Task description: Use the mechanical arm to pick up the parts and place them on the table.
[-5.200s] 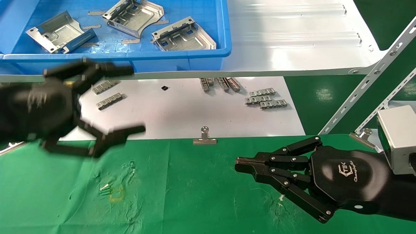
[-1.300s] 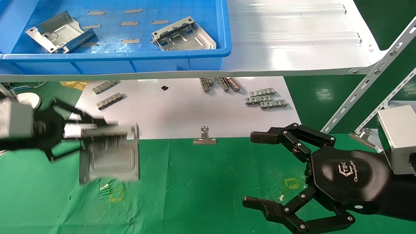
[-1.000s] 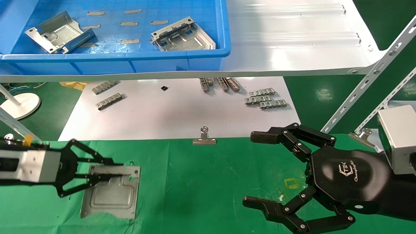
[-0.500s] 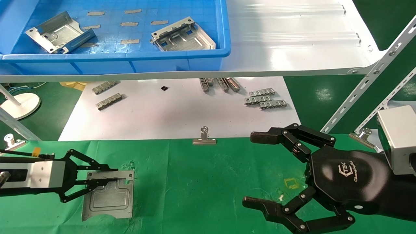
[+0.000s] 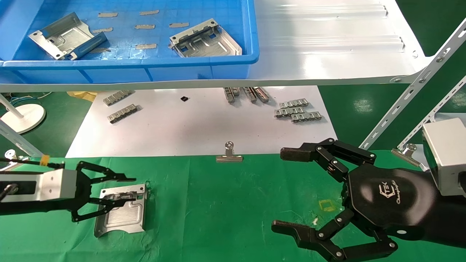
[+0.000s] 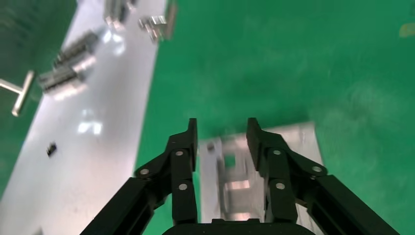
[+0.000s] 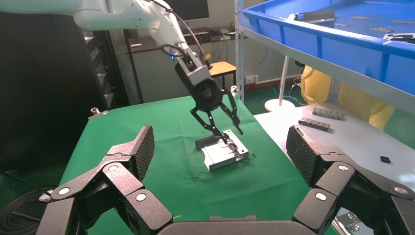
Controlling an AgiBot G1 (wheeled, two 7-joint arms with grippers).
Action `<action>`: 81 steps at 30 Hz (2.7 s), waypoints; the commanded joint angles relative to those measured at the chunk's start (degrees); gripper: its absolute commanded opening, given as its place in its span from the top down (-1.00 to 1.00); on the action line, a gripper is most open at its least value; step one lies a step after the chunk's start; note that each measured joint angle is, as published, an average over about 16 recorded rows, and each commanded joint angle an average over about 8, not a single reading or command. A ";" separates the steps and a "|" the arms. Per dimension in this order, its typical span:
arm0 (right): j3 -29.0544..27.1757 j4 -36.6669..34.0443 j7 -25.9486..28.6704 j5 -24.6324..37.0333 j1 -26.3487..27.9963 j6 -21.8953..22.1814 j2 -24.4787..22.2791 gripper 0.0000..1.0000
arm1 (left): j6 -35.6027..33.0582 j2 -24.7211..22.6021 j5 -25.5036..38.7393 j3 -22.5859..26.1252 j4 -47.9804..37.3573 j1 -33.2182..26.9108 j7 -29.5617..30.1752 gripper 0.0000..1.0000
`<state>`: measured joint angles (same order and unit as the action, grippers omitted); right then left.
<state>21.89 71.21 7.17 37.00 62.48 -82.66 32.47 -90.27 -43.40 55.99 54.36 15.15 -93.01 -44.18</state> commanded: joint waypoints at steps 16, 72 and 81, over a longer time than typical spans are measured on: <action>0.00 -0.02 0.00 -0.01 -0.01 0.01 0.00 -1.00 | -1.47 1.91 -10.98 -0.43 4.10 4.18 13.20 -1.00; 0.01 -0.02 -0.01 -0.02 -0.01 0.02 0.00 -1.00 | 3.53 7.25 -13.50 -31.72 48.90 26.61 47.54 -1.00; 0.01 -0.02 -0.01 -0.02 -0.01 0.02 0.00 -1.00 | 4.38 8.17 -14.01 -37.17 56.75 30.59 53.63 -1.00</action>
<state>21.90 71.18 7.16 36.98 62.46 -82.63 32.46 -85.95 -35.28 42.00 17.49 71.47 -62.64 8.96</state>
